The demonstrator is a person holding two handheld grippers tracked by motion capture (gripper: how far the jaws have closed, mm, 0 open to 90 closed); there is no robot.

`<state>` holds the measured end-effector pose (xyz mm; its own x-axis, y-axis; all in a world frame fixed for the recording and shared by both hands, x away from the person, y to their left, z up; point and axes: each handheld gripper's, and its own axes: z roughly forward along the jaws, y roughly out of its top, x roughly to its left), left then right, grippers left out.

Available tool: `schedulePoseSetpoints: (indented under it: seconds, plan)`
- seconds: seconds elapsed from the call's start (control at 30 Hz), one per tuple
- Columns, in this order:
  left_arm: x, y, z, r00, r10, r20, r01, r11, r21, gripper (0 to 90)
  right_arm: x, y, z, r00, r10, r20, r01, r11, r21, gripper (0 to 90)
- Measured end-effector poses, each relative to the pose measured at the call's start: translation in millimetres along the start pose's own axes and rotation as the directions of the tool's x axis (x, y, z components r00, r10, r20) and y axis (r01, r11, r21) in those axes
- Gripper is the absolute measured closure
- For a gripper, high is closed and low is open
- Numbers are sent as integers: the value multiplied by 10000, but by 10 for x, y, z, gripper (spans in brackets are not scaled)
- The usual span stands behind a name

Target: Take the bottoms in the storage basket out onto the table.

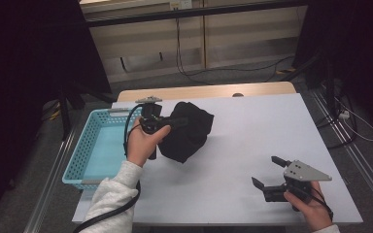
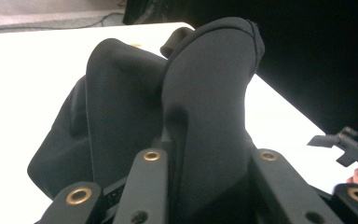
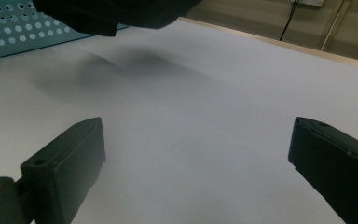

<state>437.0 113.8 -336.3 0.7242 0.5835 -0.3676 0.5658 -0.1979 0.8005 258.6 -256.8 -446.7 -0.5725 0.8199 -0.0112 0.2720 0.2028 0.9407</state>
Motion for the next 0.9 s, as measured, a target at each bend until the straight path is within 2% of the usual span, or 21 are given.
schedulePoseSetpoints:
  seconds: [0.17, 0.2, 0.37, 0.4, 0.63, 0.73, 0.77, 0.8, 0.83, 0.87, 0.9]
  plan:
    - [-20, -128, 131, 9999, 131, 73, -132, 9997, 187, 752, 1, 0, -1, 10000, 0, 10, 0, 10000, 8, 31]
    - [-28, -178, 193, 9997, 225, 114, -229, 9991, 356, 752, -1, -1, -2, 10000, 0, 21, 0, 10000, 4, 31]
    - [-61, -258, 302, 9990, 432, 115, -438, 9975, 554, 751, -2, -1, 1, 10000, -12, 5, 12, 10000, 9, 31]
    - [-73, -298, 356, 9985, 500, 235, -513, 9968, 620, 750, -1, -1, 2, 10000, -8, 0, 8, 10000, 30, 31]
    - [-80, -400, 486, 9974, 621, 356, -642, 9961, 603, 745, 23, 6, 28, 10000, -54, -58, 54, 10000, 38, 32]
    - [-84, -452, 536, 9958, 844, 358, -860, 9951, 485, 736, 27, 5, 27, 9999, -106, -65, 106, 9999, 63, 32]
    - [-84, -452, 536, 9958, 844, 358, -860, 9951, 485, 729, 27, 5, 27, 9999, -106, -65, 106, 9999, 63, 32]
    - [-82, -471, 559, 9933, 1098, 348, -1110, 9933, 333, 718, 21, 4, 25, 10000, -89, -38, 89, 9999, 62, 32]
    - [-82, -471, 559, 9933, 1098, 348, -1110, 9933, 333, 695, 21, 4, 25, 10000, -89, -38, 89, 9999, 62, 32]
    - [-74, -486, 571, 9881, 1508, 289, -1506, 9886, -67, 647, 21, 3, 25, 10000, -79, -30, 79, 9999, 66, 32]
    - [-74, -486, 571, 9881, 1508, 289, -1506, 9886, -67, 560, 21, 3, 25, 10000, -79, -30, 79, 9999, 66, 32]
